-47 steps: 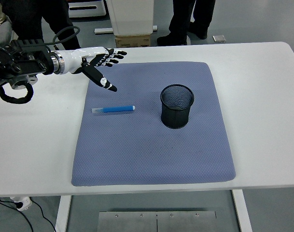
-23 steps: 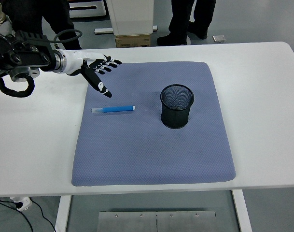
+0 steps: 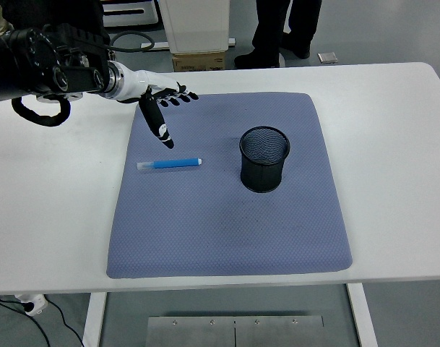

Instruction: Left hand places marker in pen holder

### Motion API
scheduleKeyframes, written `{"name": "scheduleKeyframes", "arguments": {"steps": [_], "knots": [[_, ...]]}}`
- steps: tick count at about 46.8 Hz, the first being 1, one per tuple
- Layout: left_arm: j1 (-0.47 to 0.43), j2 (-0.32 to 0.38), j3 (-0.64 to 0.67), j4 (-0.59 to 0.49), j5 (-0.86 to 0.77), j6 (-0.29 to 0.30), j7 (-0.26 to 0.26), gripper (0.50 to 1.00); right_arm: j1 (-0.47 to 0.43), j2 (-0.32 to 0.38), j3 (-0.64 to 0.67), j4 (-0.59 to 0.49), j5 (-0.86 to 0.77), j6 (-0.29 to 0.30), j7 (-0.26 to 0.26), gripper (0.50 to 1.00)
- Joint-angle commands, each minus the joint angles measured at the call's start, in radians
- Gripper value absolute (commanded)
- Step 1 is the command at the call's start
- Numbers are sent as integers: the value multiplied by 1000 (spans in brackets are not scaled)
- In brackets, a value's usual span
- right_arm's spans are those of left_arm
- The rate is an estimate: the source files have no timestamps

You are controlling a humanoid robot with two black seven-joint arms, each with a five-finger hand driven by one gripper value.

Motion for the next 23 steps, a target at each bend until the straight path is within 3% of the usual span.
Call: {"name": "scheduleKeyframes", "arguments": {"steps": [1,5,23], "knots": [[-9,-27,32,-3,0,0,-1,1000,0,0,0,1,0,0,0,1000],[-24,-53,85,-3,-2,0,-1,1000,0,0,0,1,0,0,0,1000],[-32,-53,209,-17,-3,9,-1,1000,0,0,0,1,0,0,0,1000]]}}
